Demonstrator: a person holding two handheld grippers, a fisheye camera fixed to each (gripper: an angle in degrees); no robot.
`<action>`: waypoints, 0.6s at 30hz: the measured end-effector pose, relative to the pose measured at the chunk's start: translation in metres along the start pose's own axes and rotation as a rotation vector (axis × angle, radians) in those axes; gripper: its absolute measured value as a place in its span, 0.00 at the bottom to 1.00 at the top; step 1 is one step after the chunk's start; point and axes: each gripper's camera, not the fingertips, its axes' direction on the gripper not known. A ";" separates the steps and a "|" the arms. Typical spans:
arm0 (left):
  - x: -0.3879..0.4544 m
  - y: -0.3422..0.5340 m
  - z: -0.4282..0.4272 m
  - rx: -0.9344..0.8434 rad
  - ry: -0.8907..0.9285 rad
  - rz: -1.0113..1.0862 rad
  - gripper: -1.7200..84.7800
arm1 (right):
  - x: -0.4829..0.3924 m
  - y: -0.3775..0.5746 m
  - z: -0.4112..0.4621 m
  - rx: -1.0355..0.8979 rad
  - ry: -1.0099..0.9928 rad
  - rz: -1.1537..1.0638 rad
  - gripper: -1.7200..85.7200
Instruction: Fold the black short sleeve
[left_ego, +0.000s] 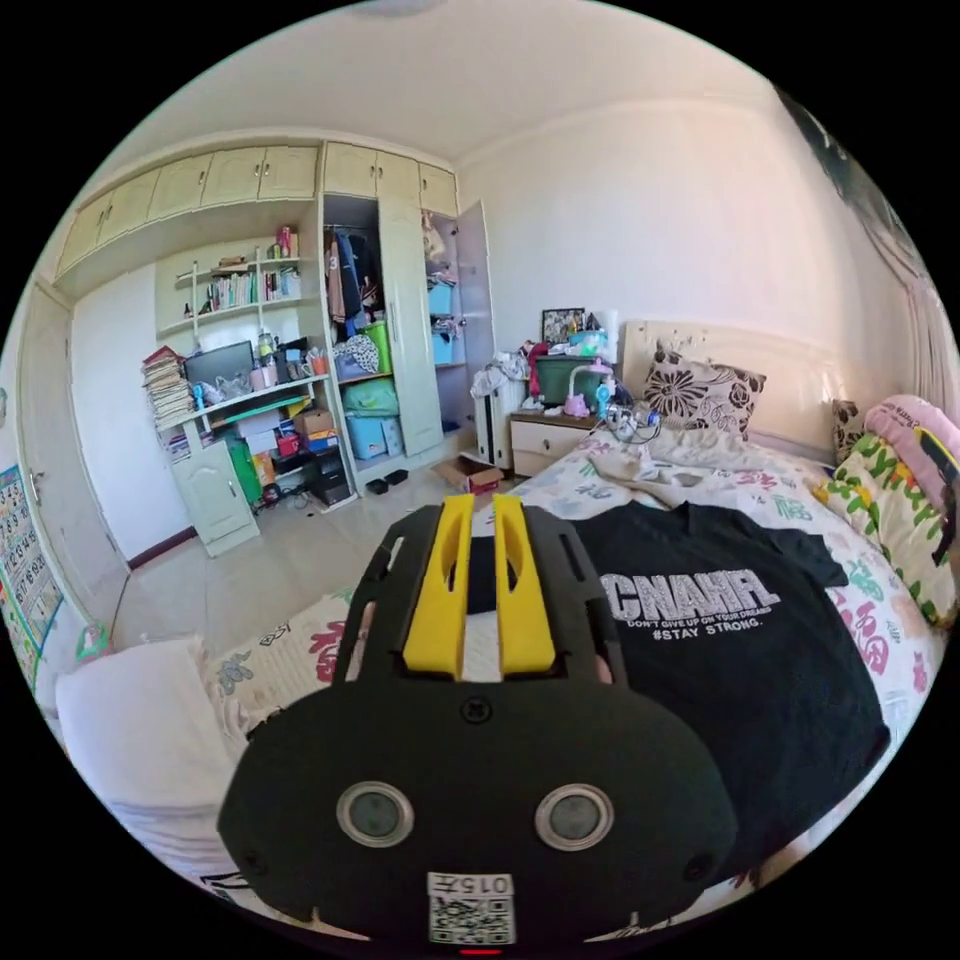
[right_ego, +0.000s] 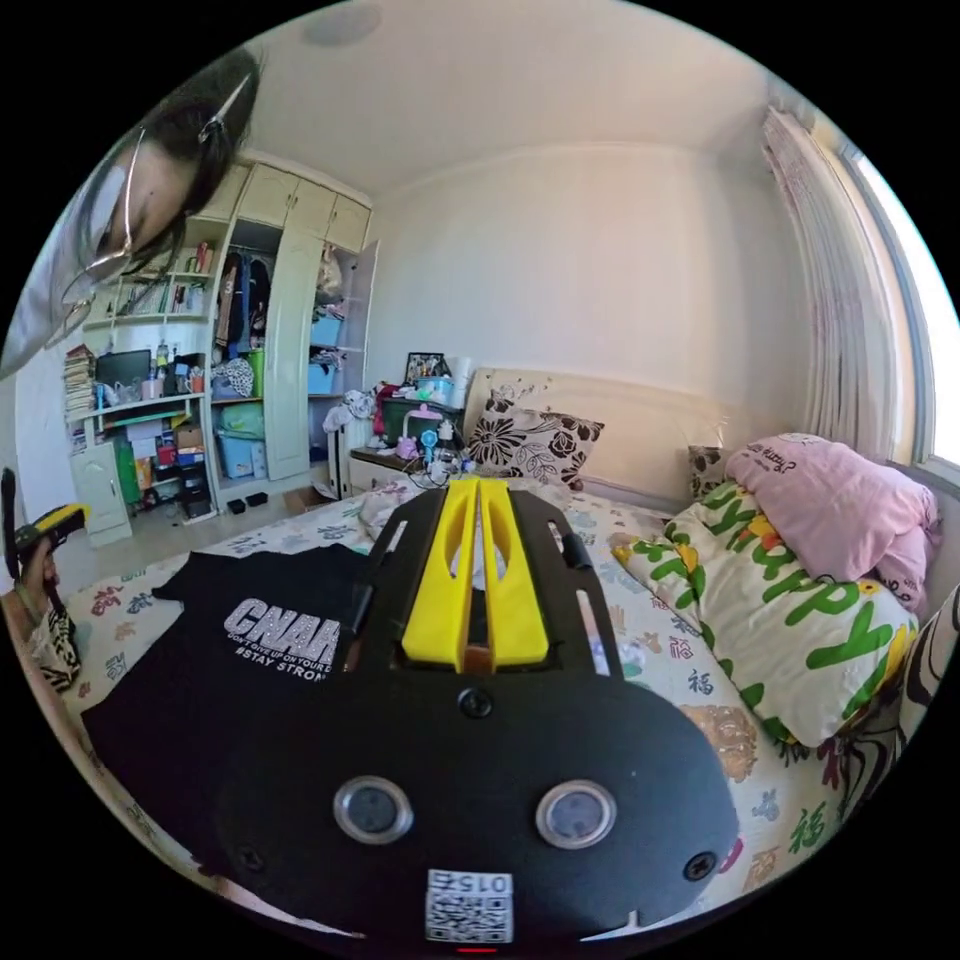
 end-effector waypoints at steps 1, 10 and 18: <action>0.002 0.000 -0.001 0.005 0.010 -0.003 0.03 | -0.001 0.003 0.000 0.001 -0.010 -0.012 0.03; 0.031 0.064 0.082 -0.832 0.315 0.302 0.03 | 0.041 0.123 0.063 -1.074 -0.440 0.134 0.13; 0.086 0.162 0.180 -1.445 0.487 0.331 0.05 | 0.054 0.195 0.081 -1.344 -0.293 0.204 0.11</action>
